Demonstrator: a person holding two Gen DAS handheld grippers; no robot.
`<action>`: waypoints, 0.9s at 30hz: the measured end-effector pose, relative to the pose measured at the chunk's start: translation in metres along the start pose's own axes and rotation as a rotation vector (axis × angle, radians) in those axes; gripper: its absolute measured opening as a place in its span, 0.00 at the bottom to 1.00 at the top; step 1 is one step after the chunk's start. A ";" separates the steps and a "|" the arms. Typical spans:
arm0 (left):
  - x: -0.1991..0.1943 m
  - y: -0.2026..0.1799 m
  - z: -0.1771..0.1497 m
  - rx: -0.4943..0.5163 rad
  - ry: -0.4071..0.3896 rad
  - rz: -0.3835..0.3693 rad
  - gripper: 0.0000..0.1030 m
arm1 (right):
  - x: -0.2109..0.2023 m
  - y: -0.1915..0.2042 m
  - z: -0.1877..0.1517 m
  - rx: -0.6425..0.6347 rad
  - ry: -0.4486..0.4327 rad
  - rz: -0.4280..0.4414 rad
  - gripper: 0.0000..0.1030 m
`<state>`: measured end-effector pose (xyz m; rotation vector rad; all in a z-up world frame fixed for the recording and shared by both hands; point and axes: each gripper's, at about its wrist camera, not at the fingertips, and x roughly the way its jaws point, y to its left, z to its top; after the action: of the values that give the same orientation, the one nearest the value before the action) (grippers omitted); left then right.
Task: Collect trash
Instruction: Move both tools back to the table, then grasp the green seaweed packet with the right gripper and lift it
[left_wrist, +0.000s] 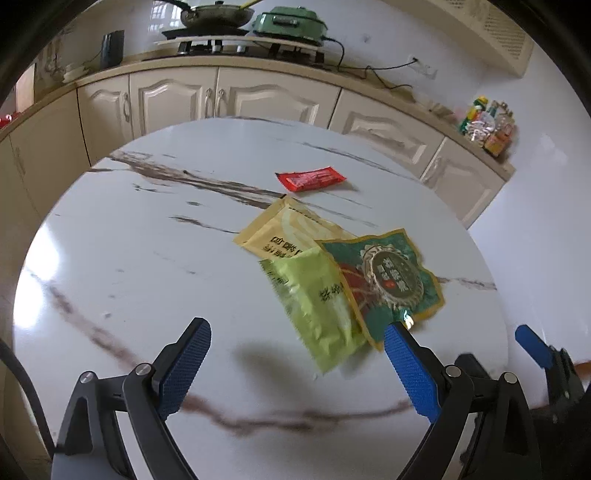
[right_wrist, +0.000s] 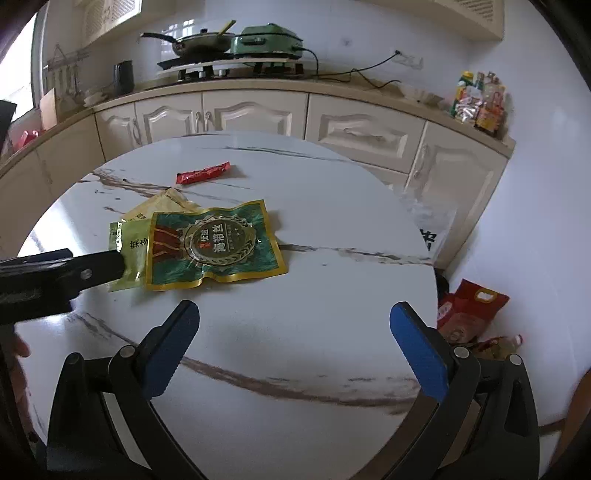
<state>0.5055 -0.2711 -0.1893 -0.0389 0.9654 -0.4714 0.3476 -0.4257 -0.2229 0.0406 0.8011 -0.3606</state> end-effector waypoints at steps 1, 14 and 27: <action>0.008 -0.004 0.004 -0.003 0.007 -0.007 0.90 | 0.001 -0.001 0.001 -0.006 -0.004 0.003 1.00; 0.050 -0.004 0.018 0.033 -0.012 -0.031 0.17 | 0.020 0.010 0.012 -0.078 -0.005 0.088 1.00; 0.011 0.043 0.020 -0.002 -0.054 -0.051 0.09 | 0.049 0.077 0.030 -0.254 0.033 0.188 1.00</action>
<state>0.5420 -0.2405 -0.1965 -0.0779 0.9139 -0.5135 0.4249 -0.3736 -0.2447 -0.1157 0.8634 -0.0792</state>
